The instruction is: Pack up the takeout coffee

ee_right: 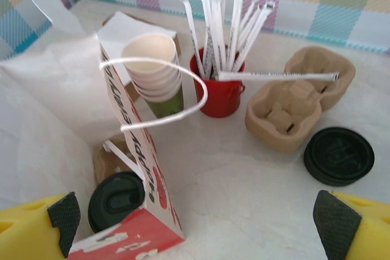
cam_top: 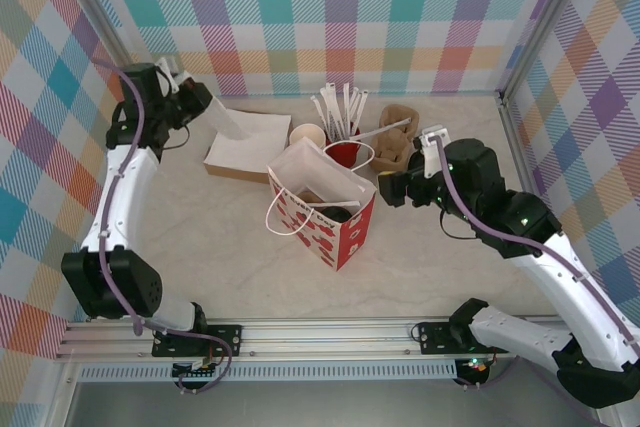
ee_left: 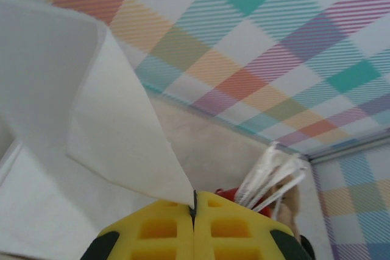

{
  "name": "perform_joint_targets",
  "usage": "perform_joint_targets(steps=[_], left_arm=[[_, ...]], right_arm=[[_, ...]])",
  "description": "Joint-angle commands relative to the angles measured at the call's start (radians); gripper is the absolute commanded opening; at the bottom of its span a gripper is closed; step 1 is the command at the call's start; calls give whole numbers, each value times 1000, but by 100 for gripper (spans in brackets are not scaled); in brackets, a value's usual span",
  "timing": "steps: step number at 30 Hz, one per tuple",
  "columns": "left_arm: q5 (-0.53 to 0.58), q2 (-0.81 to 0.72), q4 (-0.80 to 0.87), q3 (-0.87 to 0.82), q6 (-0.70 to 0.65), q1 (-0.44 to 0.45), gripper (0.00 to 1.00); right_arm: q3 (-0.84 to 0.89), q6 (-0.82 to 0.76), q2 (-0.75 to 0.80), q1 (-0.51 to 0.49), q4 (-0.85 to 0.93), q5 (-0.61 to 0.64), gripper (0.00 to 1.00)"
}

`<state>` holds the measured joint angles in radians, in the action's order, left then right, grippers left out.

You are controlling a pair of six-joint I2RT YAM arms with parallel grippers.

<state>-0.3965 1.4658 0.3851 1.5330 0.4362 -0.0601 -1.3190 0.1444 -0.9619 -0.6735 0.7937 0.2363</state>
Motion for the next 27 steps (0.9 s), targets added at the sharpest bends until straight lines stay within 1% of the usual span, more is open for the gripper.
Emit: perform_joint_targets(steps=[1,5,11,15,19,24,27], left_arm=[[-117,-56,-16,83,-42,14,0],[-225,-90,-17,155,-56,62,0],[-398,-108,9,248,-103,172,0],[-511,-103,78,310,-202,260,0],[-617,-91,155,357,-293,327,0],[-693,-63,255,422,-387,412,0],[-729,-52,289,455,-418,451,0]], right_arm=[[-72,-64,-28,5,-1,-60,100],[-158,-119,-67,5,8,-143,100],[-309,-209,-157,5,26,-276,100],[-443,-283,-240,5,63,-369,100],[-528,-336,-294,4,55,-442,100],[-579,-407,-338,5,-22,-583,100],[-600,-440,-364,5,-75,-624,100]])
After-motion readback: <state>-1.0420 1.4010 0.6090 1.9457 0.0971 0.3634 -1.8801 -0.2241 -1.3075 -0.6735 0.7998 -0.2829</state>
